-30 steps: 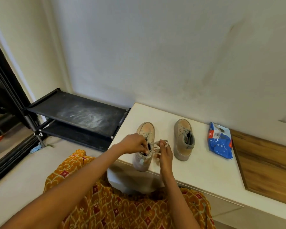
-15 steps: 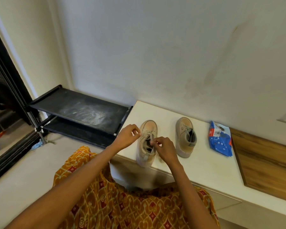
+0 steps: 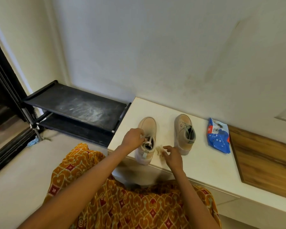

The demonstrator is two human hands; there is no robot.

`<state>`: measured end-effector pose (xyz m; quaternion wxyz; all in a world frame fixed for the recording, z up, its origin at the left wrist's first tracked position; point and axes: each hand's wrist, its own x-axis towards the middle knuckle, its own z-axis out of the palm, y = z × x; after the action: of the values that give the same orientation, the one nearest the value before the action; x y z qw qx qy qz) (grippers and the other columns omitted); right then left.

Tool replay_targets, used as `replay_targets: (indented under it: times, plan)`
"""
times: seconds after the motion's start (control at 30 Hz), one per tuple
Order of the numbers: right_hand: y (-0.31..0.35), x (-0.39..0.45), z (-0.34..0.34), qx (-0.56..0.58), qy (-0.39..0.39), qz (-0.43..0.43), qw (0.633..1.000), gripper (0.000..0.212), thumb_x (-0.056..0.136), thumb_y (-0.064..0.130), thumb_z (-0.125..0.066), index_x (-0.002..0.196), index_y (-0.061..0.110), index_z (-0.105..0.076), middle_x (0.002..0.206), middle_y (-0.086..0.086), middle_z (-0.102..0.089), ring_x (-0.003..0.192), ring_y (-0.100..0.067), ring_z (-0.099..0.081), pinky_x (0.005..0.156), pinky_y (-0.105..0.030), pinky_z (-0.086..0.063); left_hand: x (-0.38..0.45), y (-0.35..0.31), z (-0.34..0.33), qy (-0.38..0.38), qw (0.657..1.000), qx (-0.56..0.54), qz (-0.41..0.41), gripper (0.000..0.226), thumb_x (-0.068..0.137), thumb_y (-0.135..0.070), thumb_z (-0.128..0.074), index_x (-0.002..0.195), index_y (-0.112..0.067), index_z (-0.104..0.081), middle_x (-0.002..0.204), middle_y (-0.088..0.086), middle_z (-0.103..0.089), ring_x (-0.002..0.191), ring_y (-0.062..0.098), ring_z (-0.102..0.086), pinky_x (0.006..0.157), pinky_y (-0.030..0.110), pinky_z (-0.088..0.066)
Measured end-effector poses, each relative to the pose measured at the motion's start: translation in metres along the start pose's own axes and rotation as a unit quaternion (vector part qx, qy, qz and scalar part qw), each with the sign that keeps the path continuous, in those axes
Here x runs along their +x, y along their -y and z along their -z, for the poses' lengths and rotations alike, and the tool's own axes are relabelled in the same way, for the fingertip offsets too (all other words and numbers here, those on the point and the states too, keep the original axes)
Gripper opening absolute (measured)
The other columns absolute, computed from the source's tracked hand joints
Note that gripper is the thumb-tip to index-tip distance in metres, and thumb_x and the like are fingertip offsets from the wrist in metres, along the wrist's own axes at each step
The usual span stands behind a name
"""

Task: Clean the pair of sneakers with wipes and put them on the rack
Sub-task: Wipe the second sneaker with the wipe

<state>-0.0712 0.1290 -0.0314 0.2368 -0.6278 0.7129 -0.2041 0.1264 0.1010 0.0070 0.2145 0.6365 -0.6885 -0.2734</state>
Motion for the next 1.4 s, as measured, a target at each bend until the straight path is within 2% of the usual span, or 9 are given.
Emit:
replay_targets:
  times: [0.2,0.33,0.47,0.73,0.83,0.97,1.17,1.27,1.4]
  plan:
    - [-0.014,0.001,-0.019,-0.116,0.022,0.034,0.992,0.033,0.093,0.032,-0.053,0.124,0.020,-0.057,0.116,-0.003,-0.053,0.101,-0.021,-0.057,0.080,-0.030,-0.047,0.027,0.000,0.006,-0.025,0.994,0.095,-0.041,0.031,0.095,-0.029,-0.050,0.121,-0.015,-0.062,0.113,0.006,-0.059,0.099,0.022,-0.059,0.081,0.030,-0.049]
    - [-0.020,0.005,-0.021,0.004,-0.038,0.020,0.999,0.031,0.092,0.030,-0.057,0.115,0.010,-0.063,0.109,-0.007,-0.058,0.093,-0.021,-0.057,0.075,-0.026,-0.042,0.014,-0.003,0.012,-0.110,0.978,0.043,-0.172,0.027,0.094,-0.027,-0.052,0.113,-0.012,-0.065,0.101,0.007,-0.059,0.093,0.019,-0.055,0.075,0.030,-0.049]
    - [-0.015,0.008,-0.021,0.132,-0.088,0.000,0.987,0.032,0.091,0.029,-0.059,0.113,0.007,-0.064,0.105,-0.009,-0.059,0.088,-0.017,-0.055,0.076,-0.025,-0.039,-0.004,0.001,0.008,0.017,0.944,0.136,-0.299,0.030,0.093,-0.033,-0.052,0.102,-0.011,-0.070,0.104,0.003,-0.066,0.095,0.016,-0.056,0.079,0.027,-0.049]
    - [-0.001,-0.004,-0.022,0.208,-0.100,0.020,0.973,0.018,0.090,0.018,-0.060,0.104,0.007,-0.065,0.098,-0.005,-0.063,0.086,-0.013,-0.054,0.073,-0.022,-0.038,-0.008,-0.001,0.003,0.035,0.941,0.215,-0.260,0.020,0.092,-0.020,-0.052,0.102,-0.009,-0.066,0.101,0.005,-0.065,0.092,0.022,-0.059,0.078,0.030,-0.051]
    - [0.006,-0.010,-0.017,0.238,-0.116,0.025,0.964,0.013,0.090,0.017,-0.058,0.101,0.011,-0.063,0.097,-0.004,-0.064,0.086,-0.017,-0.057,0.072,-0.024,-0.040,-0.006,-0.007,0.005,0.032,0.964,0.147,-0.218,0.020,0.089,-0.019,-0.052,0.091,-0.009,-0.069,0.092,0.003,-0.063,0.082,0.019,-0.058,0.075,0.035,-0.051]
    - [0.027,-0.016,-0.004,0.259,-0.170,0.053,0.949,0.023,0.093,0.019,-0.053,0.116,0.019,-0.056,0.105,0.004,-0.062,0.089,-0.014,-0.058,0.076,-0.026,-0.048,-0.005,0.000,0.021,-0.025,0.986,0.013,-0.164,0.018,0.089,-0.015,-0.058,0.097,-0.011,-0.072,0.092,0.003,-0.065,0.081,0.012,-0.055,0.078,0.023,-0.044]
    - [0.059,0.002,0.003,0.162,-0.201,0.102,0.961,0.021,0.092,0.014,-0.054,0.106,0.018,-0.069,0.100,-0.006,-0.065,0.091,-0.020,-0.059,0.069,-0.013,-0.039,-0.013,0.041,0.030,-0.088,0.989,-0.060,-0.105,0.016,0.085,-0.011,-0.066,0.099,-0.012,-0.073,0.088,0.000,-0.061,0.079,0.007,-0.053,0.076,0.017,-0.042]
    - [0.081,0.012,-0.002,0.114,-0.161,0.129,0.972,0.025,0.093,0.014,-0.052,0.114,0.015,-0.067,0.113,-0.005,-0.064,0.102,-0.020,-0.058,0.080,-0.018,-0.041,-0.019,0.044,0.024,-0.124,0.981,0.007,-0.146,0.017,0.087,-0.009,-0.062,0.101,-0.010,-0.072,0.095,0.003,-0.063,0.087,0.011,-0.053,0.076,0.011,-0.039]
    - [0.096,0.019,-0.017,0.080,-0.107,0.125,0.983,0.024,0.094,0.012,-0.051,0.113,0.010,-0.066,0.115,-0.007,-0.059,0.099,-0.019,-0.059,0.078,-0.014,-0.039,-0.020,0.048,0.013,-0.155,0.960,0.094,-0.213,0.016,0.074,-0.004,-0.074,0.090,-0.008,-0.073,0.085,0.007,-0.065,0.079,0.022,-0.062,0.057,0.030,-0.055]
